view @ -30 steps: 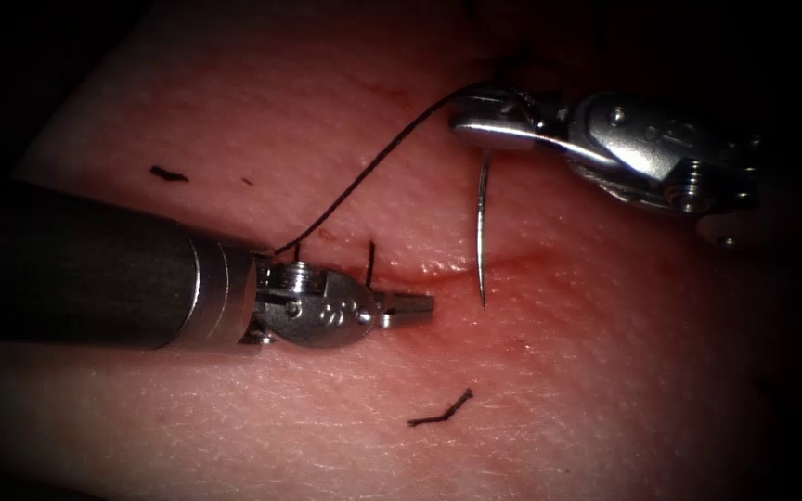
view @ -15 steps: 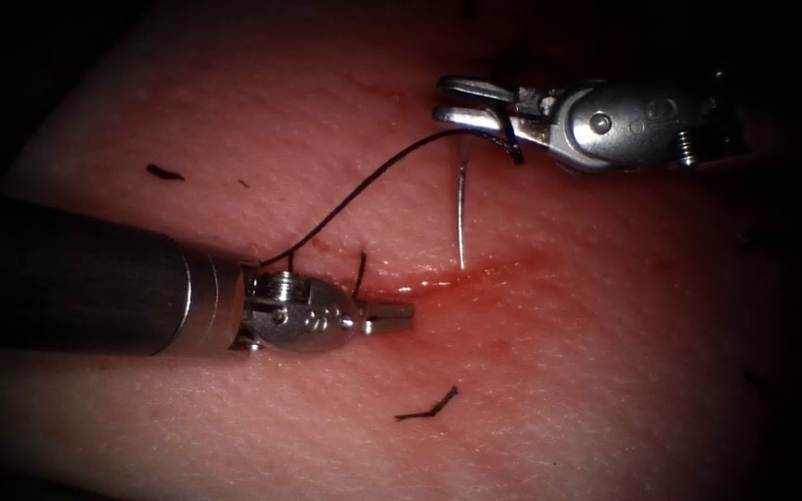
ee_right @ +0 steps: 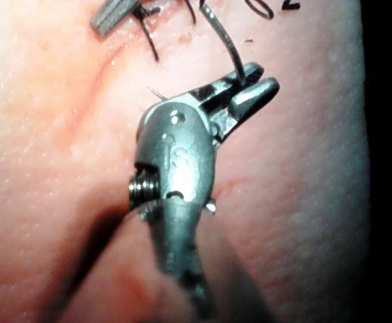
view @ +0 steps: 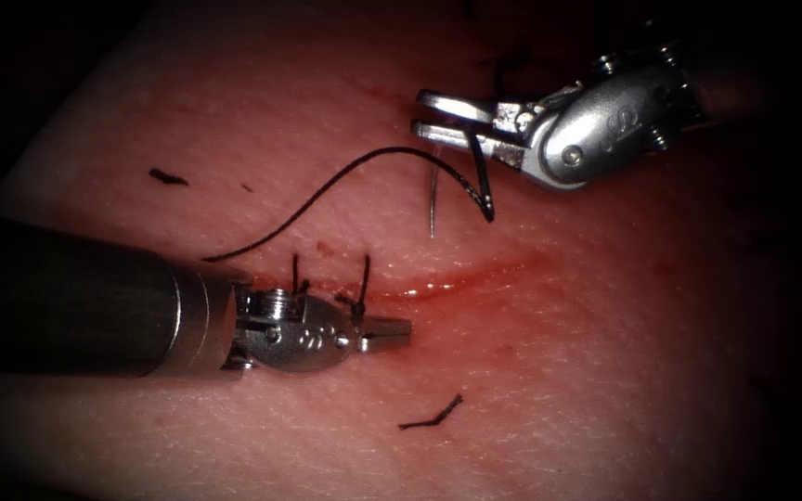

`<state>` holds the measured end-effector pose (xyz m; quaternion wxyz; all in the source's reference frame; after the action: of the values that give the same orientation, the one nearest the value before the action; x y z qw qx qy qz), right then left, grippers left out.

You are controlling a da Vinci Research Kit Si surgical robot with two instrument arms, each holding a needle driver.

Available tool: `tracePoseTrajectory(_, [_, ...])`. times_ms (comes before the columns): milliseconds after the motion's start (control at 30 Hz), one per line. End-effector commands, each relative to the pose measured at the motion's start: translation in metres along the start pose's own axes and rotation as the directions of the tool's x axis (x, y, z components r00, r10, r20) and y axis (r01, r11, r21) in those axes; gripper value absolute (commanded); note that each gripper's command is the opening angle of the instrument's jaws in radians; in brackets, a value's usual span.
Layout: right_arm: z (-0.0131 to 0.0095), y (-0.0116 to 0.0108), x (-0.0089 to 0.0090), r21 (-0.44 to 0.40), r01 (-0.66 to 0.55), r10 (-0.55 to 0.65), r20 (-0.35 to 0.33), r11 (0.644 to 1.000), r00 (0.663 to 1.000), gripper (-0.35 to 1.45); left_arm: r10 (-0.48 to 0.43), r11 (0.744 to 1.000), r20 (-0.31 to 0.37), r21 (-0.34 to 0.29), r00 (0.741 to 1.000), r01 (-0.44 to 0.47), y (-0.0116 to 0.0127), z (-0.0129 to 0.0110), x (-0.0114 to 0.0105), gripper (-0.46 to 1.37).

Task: Wound Closure
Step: Insert needle into the skin above wound

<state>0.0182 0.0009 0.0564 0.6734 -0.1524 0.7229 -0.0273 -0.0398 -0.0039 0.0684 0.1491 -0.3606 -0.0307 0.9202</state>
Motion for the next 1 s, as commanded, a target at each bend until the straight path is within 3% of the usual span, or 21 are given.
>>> tracePoseTrajectory(33, [0.0001,0.0000,0.0002,-0.010,0.008,-0.008,-0.006,1.000,1.000,-0.35,0.000,1.000,0.000,-0.011,1.000,0.000,-0.0001,0.0001,-0.0001,-0.35])
tracePoseTrajectory(500, [-0.0003,-0.0021,-0.0018,-0.028,0.093,-0.093,-0.033,0.995,0.995,-0.35,0.011,1.000,-0.002,-0.011,1.000,-0.011,-0.0003,0.0003,-0.0008,-0.35])
tracePoseTrajectory(1000, [-0.0004,-0.0035,-0.0019,-0.037,0.150,-0.152,-0.046,0.988,0.987,-0.35,0.011,1.000,-0.002,-0.012,1.000,-0.011,-0.0004,0.0002,-0.0009,-0.35])
